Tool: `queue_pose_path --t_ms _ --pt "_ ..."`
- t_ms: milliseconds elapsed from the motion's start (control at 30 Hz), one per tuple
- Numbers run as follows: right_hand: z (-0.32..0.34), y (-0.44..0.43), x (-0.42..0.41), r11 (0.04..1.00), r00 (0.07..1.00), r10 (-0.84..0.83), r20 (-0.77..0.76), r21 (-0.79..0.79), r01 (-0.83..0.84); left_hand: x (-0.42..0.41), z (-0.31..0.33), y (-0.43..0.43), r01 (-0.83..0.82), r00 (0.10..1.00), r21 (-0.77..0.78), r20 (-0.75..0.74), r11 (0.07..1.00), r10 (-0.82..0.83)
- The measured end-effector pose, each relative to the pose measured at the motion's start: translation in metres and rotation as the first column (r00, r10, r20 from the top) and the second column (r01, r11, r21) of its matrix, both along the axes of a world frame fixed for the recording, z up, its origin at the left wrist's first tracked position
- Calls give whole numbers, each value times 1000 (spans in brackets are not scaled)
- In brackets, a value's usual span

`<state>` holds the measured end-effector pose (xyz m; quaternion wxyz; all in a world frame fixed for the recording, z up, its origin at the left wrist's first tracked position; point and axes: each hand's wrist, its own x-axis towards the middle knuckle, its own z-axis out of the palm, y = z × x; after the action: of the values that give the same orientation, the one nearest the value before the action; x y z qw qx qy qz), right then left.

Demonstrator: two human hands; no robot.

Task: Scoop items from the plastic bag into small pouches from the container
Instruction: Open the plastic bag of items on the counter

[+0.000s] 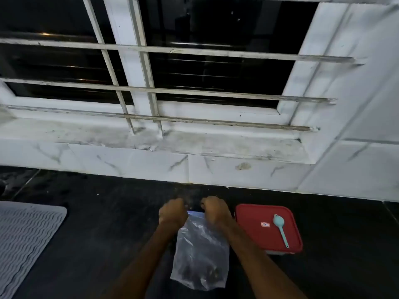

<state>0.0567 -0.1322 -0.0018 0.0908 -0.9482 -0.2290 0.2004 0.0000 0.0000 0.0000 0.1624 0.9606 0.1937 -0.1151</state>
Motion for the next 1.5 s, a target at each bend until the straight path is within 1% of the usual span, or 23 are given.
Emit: queue_pose_path --t_ms 100,233,333,400,467,533,600,700,767,800,867,933,967,1000,1033,1067,1133,1200,1267,1300,1367,1433,1500 --pt "-21 13 12 999 999 -26 -25 32 27 11 -27 9 -102 995 -71 -30 992 100" --pt "-64 22 18 994 999 -37 6 104 36 23 -56 19 -209 975 -153 -108 966 193" --pt "-85 24 19 993 997 -54 53 110 48 28 -68 20 -196 977 -158 -113 968 179" --pt "-92 25 20 993 997 -49 52 113 42 28 -70 21 -156 984 -151 -105 976 141" --pt "-94 23 21 987 998 -64 24 147 60 26 -69 24 -100 994 -143 -56 985 93" --pt "-92 20 20 952 989 -117 -93 272 138 23 -65 26 -55 998 -156 22 986 60" --pt "-85 17 20 897 969 -127 -213 393 204 21 -56 26 -11 994 -168 102 986 29" --pt "-70 13 21 835 968 -141 -208 500 229 21 -38 22 19 971 -160 237 987 20" --pt "-54 13 21 799 970 -194 -148 550 244 19 -21 16 -73 940 -180 317 981 128" --pt "-49 14 21 775 967 -222 -128 578 255 16 -16 12 -168 915 -220 327 961 235" --pt "-34 17 19 733 961 -264 -86 629 258 9 -4 4 -326 870 -303 276 896 409" --pt "-21 21 14 702 960 -274 -59 670 241 2 1 -6 -374 861 -408 183 833 475" --pt "-16 23 12 701 962 -268 -47 676 228 1 3 -10 -387 839 -525 140 758 526" --pt "-11 23 9 704 965 -261 -36 677 216 0 5 -12 -390 804 -656 100 646 587" --pt "-6 23 5 707 967 -254 -32 676 208 0 8 -15 -385 770 -744 67 547 634" --pt "-2 22 1 709 969 -245 -34 675 203 0 11 -17 -369 752 -790 56 490 657" --pt "6 21 -5 718 976 -213 -40 672 184 1 15 -18 -356 736 -806 70 473 673" --pt "10 19 -6 693 972 -219 -86 688 217 0 18 -16 -354 719 -800 97 484 688" --pt "12 11 -1 621 925 -338 -171 698 356 -5 20 -10 -346 712 -790 131 506 690" --pt "13 6 4 588 892 -404 -202 689 423 -8 22 -8 -344 724 -770 147 537 674" --pt "15 -1 8 588 869 -455 -192 668 456 -13 25 -7 -330 751 -753 155 569 641" --pt "23 1 5 606 884 -448 -131 683 408 -12 30 -10 -292 749 -807 141 514 647" --pt "33 7 1 607 890 -445 -99 697 381 -11 38 -17 -287 731 -891 33 351 682"
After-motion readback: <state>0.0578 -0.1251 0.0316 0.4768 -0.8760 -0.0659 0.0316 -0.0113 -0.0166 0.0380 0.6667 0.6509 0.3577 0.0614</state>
